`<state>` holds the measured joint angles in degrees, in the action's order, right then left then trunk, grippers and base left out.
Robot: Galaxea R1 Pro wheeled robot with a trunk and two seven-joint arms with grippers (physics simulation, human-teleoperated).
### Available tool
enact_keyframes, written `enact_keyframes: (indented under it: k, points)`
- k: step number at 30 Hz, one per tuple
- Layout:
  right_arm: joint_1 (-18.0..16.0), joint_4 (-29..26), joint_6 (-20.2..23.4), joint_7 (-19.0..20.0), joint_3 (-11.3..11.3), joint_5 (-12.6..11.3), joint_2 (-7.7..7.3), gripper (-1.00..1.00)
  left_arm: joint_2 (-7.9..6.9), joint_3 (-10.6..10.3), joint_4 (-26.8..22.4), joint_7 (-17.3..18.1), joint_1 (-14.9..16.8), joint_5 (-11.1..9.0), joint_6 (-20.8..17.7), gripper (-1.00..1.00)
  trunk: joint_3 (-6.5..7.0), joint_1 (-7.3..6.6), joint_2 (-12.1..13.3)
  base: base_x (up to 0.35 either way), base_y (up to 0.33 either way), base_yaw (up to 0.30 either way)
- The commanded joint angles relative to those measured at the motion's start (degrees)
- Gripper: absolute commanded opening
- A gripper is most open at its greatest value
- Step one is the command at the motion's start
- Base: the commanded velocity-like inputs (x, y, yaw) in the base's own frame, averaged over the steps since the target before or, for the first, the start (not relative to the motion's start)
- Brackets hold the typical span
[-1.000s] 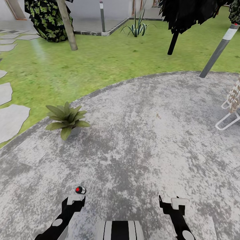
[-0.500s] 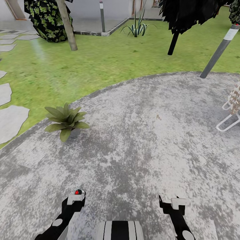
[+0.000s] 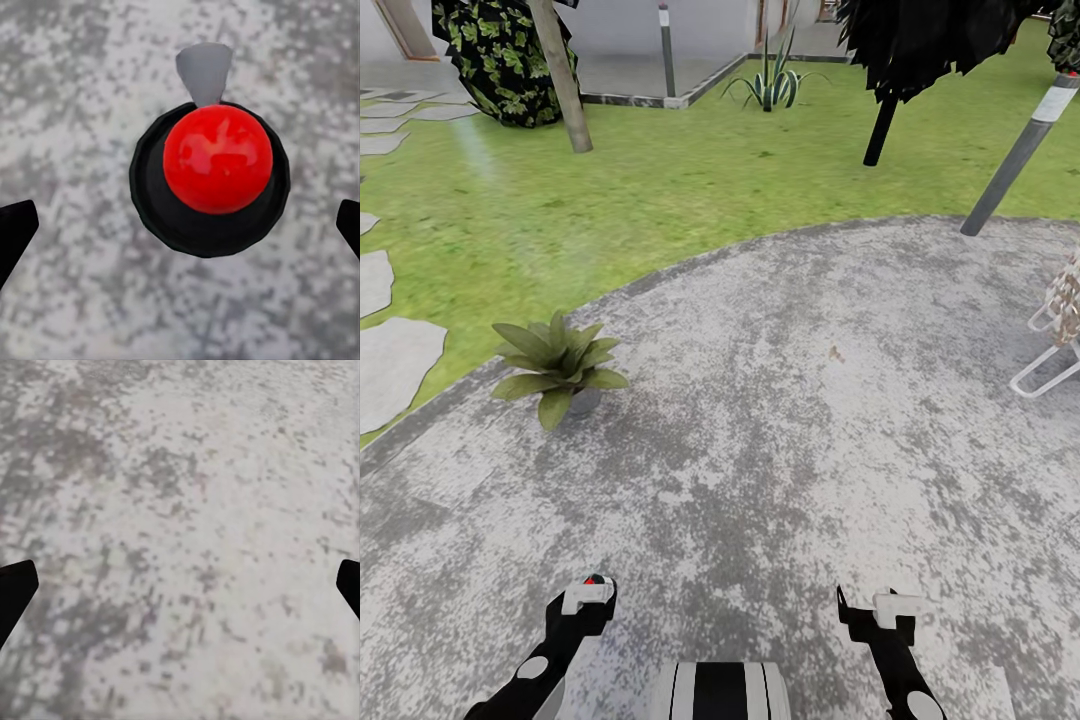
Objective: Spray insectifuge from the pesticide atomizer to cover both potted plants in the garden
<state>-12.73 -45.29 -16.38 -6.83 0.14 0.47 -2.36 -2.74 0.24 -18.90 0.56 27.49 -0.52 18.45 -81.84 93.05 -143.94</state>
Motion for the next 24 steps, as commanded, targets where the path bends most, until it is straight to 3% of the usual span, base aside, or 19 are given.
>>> enact_keyframes:
  k: [1, 24]
  points:
    - [0.0, 0.0, -0.1, -0.2, 0.1, 0.1, -0.01, 1.0, 0.0, 0.0, 0.1, 0.1, 0.0, 0.0, 0.2, 1.0, -0.03, -0.01, 0.0, 0.0, 0.0, 0.0]
    - [0.0, 0.0, -0.1, -0.2, 0.1, 0.1, -0.01, 1.0, 0.01, 0.0, 0.1, 0.1, 0.0, 0.0, 0.2, 1.0, 0.04, -0.01, 0.0, 0.0, 0.0, 0.0]
